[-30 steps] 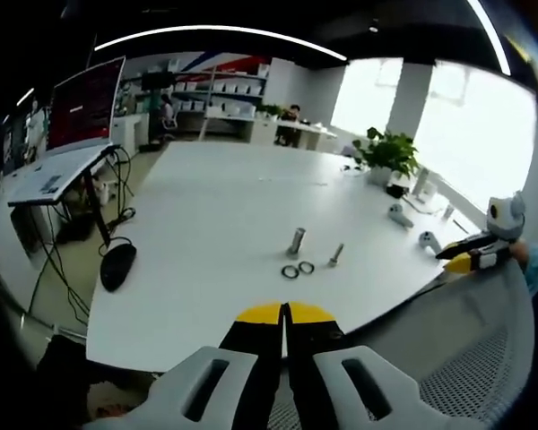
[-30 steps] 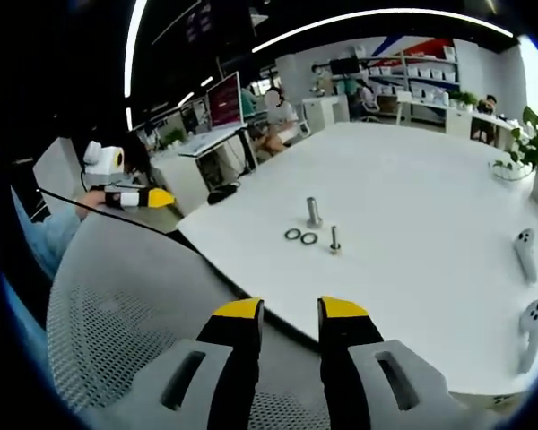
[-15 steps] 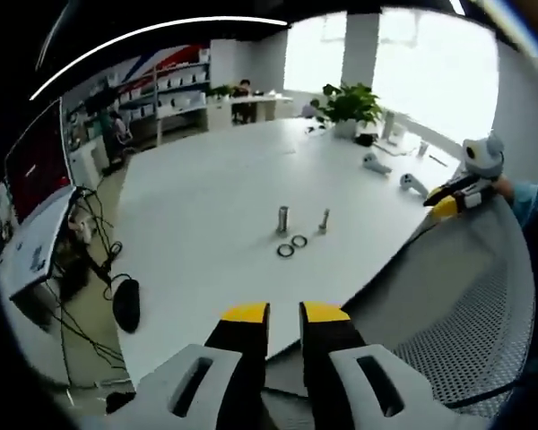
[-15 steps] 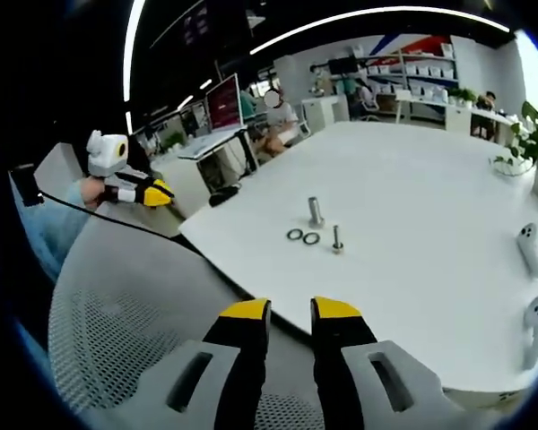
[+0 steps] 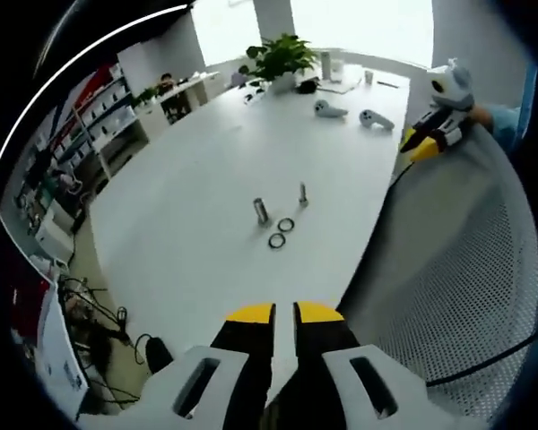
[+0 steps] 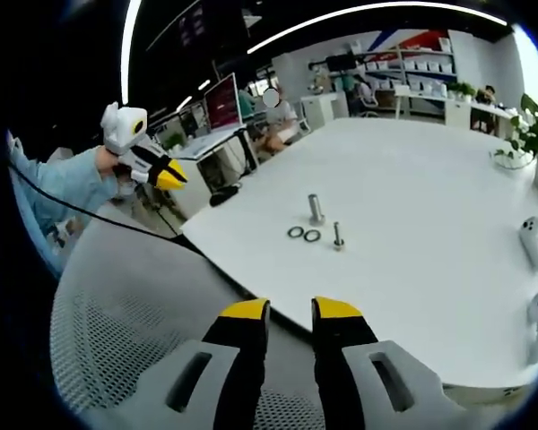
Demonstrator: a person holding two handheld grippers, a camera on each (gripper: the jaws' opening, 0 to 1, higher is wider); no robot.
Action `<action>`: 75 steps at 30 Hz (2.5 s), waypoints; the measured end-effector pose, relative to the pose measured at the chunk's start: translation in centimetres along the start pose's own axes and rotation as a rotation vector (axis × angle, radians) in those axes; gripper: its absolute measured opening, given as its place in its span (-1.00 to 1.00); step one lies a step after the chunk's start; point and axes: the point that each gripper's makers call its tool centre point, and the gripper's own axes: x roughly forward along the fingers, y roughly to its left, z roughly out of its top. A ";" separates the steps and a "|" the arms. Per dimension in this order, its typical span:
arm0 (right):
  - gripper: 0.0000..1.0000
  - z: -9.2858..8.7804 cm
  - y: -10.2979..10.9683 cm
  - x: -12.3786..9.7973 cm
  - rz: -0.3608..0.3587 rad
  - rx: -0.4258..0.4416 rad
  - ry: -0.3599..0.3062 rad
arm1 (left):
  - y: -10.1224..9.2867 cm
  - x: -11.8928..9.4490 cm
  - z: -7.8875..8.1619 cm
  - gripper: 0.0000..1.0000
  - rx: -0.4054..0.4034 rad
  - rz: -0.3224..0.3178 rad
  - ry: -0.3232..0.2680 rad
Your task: Place the washer onto the threaded stud by aligning its center hole with the stud, sliding it down to the base, and recovering from edge contact or off-axis alignment until the washer reaches the visible bottom stop.
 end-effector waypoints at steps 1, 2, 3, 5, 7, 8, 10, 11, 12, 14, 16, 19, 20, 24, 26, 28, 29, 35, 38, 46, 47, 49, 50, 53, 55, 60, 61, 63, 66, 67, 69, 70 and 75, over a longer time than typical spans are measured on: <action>-0.58 0.0 0.0 0.0 0.000 0.001 -0.001 | -0.1 0.4 0.1 -0.86 0.017 -0.012 0.011; -0.57 0.0 0.0 0.0 0.001 0.001 -0.003 | -0.2 0.8 0.1 -0.85 0.029 -0.022 0.025; -0.57 0.0 0.0 0.0 0.002 0.001 -0.004 | -0.4 1.4 0.0 -0.84 0.046 -0.048 0.050; -0.57 0.0 0.1 -0.1 0.004 0.002 -0.007 | -0.9 2.5 0.1 -0.82 0.093 -0.093 0.082; -0.57 0.1 0.0 -0.1 0.004 0.007 -0.014 | -1.1 3.2 0.0 -0.79 0.103 -0.123 0.106; -0.57 0.1 0.0 -0.1 0.003 0.009 -0.017 | -1.1 3.7 0.1 -0.78 0.109 -0.126 0.114; -0.57 0.2 0.0 -0.2 0.007 0.012 -0.022 | -0.7 4.7 -0.1 -0.74 0.143 -0.135 0.137; -0.57 0.2 0.1 -0.2 0.009 0.012 -0.022 | -0.3 5.5 -0.2 -0.73 0.149 -0.135 0.148; -0.56 0.1 0.1 -0.2 0.012 0.011 -0.020 | -0.1 5.9 -0.3 -0.70 0.147 -0.138 0.152; -0.56 0.1 0.1 -0.2 0.014 0.011 -0.023 | 0.0 7.0 -0.3 -0.63 0.130 -0.165 0.148; -0.56 0.3 0.1 -0.2 0.014 0.017 -0.033 | 0.2 8.1 -0.7 -0.52 0.116 -0.180 0.170; -0.56 0.3 0.1 -0.2 0.017 0.019 -0.035 | 0.6 9.3 -1.2 -0.41 0.149 -0.180 0.202; -0.56 0.3 0.1 -0.2 0.016 0.018 -0.036 | 0.8 9.9 -1.5 -0.38 0.148 -0.180 0.219; -0.56 0.4 0.1 -0.2 0.019 0.024 -0.044 | 0.2 11.3 -1.9 -0.21 0.139 -0.217 0.230; -0.56 0.4 0.1 -0.2 0.020 0.023 -0.043 | -0.1 12.0 -2.3 -0.09 0.154 -0.221 0.246; -0.56 0.4 0.1 -0.2 0.021 0.024 -0.044 | 0.0 12.6 -2.7 0.05 0.185 -0.208 0.260; -0.56 0.4 0.1 -0.3 0.021 0.026 -0.048 | 0.1 12.9 -2.8 0.09 0.192 -0.203 0.265; -0.56 0.5 0.1 -0.3 0.020 0.032 -0.058 | 0.6 14.2 -4.2 0.41 0.214 -0.205 0.306; -0.57 0.6 0.1 -0.4 0.021 0.033 -0.061 | 0.6 14.6 -3.8 0.51 0.223 -0.236 0.283; -0.57 0.5 0.1 -0.3 0.020 0.032 -0.056 | 2.0 15.6 -5.1 0.94 0.207 -0.225 0.336; -0.57 0.5 0.1 -0.3 0.019 0.032 -0.056 | 2.1 15.8 -5.1 0.96 0.205 -0.221 0.334; -0.57 0.5 0.0 -0.4 0.017 0.034 -0.057 | 2.3 16.1 -4.9 0.98 0.203 -0.221 0.326; -0.57 0.5 0.0 -0.4 0.016 0.036 -0.059 | 2.3 16.2 -4.8 0.93 0.197 -0.225 0.323; -0.57 0.6 0.0 -0.4 0.014 0.039 -0.061 | 2.9 16.4 -4.4 0.36 0.161 -0.210 0.326; -0.57 0.6 0.0 -0.4 0.014 0.040 -0.062 | 3.0 16.6 -4.0 0.06 0.171 -0.211 0.304; -0.57 0.6 -0.1 -0.4 0.012 0.043 -0.064 | 2.3 17.6 -2.8 0.05 0.171 -0.240 0.287; -0.57 0.6 -0.1 -0.3 0.011 0.044 -0.064 | 2.1 17.9 -2.5 0.04 0.180 -0.248 0.285; -0.57 0.6 -0.2 -0.3 0.010 0.046 -0.064 | 2.0 18.4 -2.3 0.03 0.195 -0.253 0.286; -0.57 0.6 -0.2 -0.4 0.008 0.048 -0.066 | 2.0 19.1 -1.7 0.01 0.202 -0.257 0.285; -0.57 0.7 -0.2 -0.4 0.007 0.050 -0.069 | 1.8 19.4 -1.4 -0.01 0.209 -0.262 0.284; -0.57 0.7 -0.2 -0.4 0.006 0.053 -0.071 | 1.6 19.8 -1.2 -0.08 0.217 -0.265 0.284; -0.57 0.7 -0.2 -0.4 0.006 0.053 -0.072 | 1.4 20.1 -0.9 -0.11 0.225 -0.266 0.279; -0.57 0.7 -0.2 -0.4 0.006 0.054 -0.071 | 1.1 21.4 -0.2 -0.13 0.220 -0.265 0.287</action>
